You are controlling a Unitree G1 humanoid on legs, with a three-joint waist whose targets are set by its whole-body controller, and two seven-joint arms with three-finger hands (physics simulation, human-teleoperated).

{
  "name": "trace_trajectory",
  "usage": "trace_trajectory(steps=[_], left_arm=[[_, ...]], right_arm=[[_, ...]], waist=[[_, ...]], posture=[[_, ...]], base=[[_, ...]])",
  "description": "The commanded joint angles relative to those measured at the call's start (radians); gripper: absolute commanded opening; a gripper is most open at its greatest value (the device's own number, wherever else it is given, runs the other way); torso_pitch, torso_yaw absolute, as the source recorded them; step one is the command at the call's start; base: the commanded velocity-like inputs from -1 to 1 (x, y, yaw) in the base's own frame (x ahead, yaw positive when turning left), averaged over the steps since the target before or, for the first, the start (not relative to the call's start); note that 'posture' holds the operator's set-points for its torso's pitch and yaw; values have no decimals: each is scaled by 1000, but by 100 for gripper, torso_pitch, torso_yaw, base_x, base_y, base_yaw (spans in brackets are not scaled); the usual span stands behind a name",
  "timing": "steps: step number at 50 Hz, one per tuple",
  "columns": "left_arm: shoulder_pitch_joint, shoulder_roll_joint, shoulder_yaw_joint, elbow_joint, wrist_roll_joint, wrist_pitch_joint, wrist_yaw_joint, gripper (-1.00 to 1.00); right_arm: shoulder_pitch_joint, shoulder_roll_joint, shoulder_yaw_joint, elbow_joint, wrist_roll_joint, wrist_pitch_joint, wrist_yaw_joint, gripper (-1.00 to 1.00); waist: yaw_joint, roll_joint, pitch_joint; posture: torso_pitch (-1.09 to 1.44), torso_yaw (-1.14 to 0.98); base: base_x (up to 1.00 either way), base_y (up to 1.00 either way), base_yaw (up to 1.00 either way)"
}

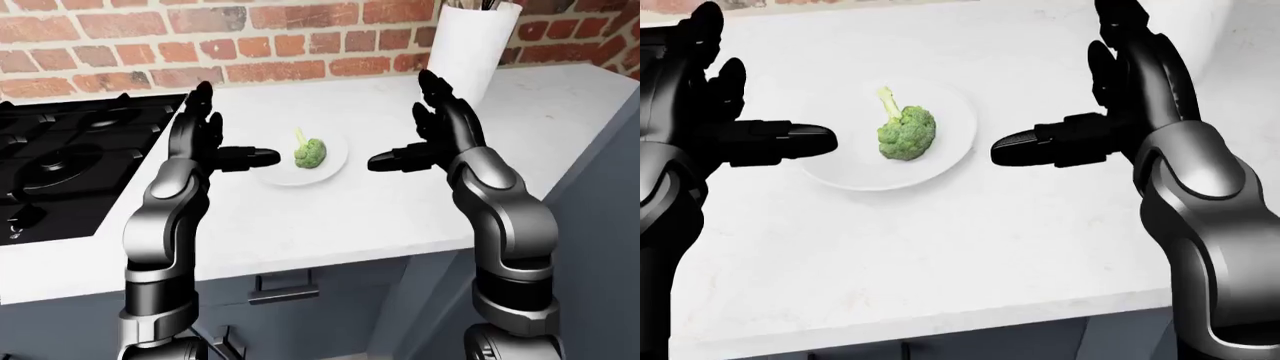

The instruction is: Place the broccoli on the rack of the oven.

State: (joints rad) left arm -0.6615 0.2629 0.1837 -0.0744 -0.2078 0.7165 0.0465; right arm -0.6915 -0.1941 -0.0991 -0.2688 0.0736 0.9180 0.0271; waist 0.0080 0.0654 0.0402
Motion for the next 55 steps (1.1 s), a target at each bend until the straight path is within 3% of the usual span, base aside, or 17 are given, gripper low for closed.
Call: trace_trajectory(steps=[1, 3, 5, 8, 9, 11, 12, 14, 16, 19, 22, 24, 26, 33, 34, 44, 55], left_arm=[[-43, 4, -7, -42, -5, -30, -6, 100], [-46, 6, -5, -49, -7, -21, -5, 100], [-41, 6, -3, -52, -7, -22, -5, 100], [-43, 6, -4, -46, -7, -26, -6, 100], [-45, 7, -3, -39, -7, -32, -8, 100], [-48, 10, -1, -49, -9, -18, -5, 100], [-48, 10, -1, -47, -10, -20, -6, 100], [-49, 11, 0, -42, -10, -25, -7, 100], [-50, 12, 0, -43, -11, -23, -7, 100], [-50, 11, -2, -43, -12, -23, -6, 100], [-47, 11, -1, -50, -13, -20, -6, 100], [-42, 9, -3, -48, -11, -26, -7, 100], [-41, 9, -4, -46, -10, -28, -9, 100], [-41, 5, -7, -48, -6, -25, -11, 100], [-39, 4, -9, -51, -4, -25, -12, 100], [-96, 8, -29, -41, 21, -1, -39, 100], [-302, 11, -134, 176, 180, -29, -279, 100]], right_arm=[[-42, -15, -22, -42, -11, -29, -9, 100], [-50, -14, -16, -44, -15, -24, -10, 100], [-52, -11, -11, -47, -20, -23, -8, 100], [-58, -8, -7, -50, -29, -25, -3, 100], [-58, -6, -4, -50, -32, -29, -2, 100], [-62, -4, -3, -46, -36, -31, 2, 100], [-67, -3, -5, -42, -37, -31, 2, 100], [-71, -4, -8, -35, -38, -34, 3, 100], [-74, -3, -8, -37, -39, -30, 3, 100], [-68, -2, -9, -38, -39, -32, 2, 100], [-63, -2, -12, -38, -39, -37, 2, 100], [-64, -2, -13, -41, -39, -36, -2, 100], [-59, -1, -15, -37, -38, -47, -5, 100], [-53, -5, -22, -38, -29, -56, -12, 100], [-53, -6, -21, -38, -28, -56, -13, 100], [-79, -35, -42, -12, -4, -57, -21, 100], [-118, -73, -61, -5, 28, -13, -19, 100]], waist=[[-8, 0, -31], [-6, -17, -41], [-1, -41, -12], [8, -119, -23], [8, -71, -14], [-1, -74, -29], [-5, -68, -53], [-10, -96, -48], [-13, -95, -56], [-12, -78, -45], [-16, -35, -30], [-18, 37, -38], [-12, 2, -24], [3, -105, -32], [2, -79, -25], [-1, -69, -39], [3, -75, -39]], posture=[[0, 0], [0, 0], [0, 0], [0, 0], [0, 0], [0, 0], [0, 0], [0, 0], [0, 0], [0, 0], [0, 0], [0, 0], [0, 0], [0, 0], [0, 0], [0, 0], [0, 0]], base=[[13, 0, 0], [7, 0, 0], [2, 0, 0], [0, 0, 0], [0, 0, 0], [0, 0, 0], [0, 19, 0], [0, 25, 0], [0, 25, 0], [0, 25, 0], [1, 25, 0], [1, 7, 0], [0, 0, 0], [0, 0, 0], [0, 0, 0], [0, 0, 0], [0, 0, 0]])
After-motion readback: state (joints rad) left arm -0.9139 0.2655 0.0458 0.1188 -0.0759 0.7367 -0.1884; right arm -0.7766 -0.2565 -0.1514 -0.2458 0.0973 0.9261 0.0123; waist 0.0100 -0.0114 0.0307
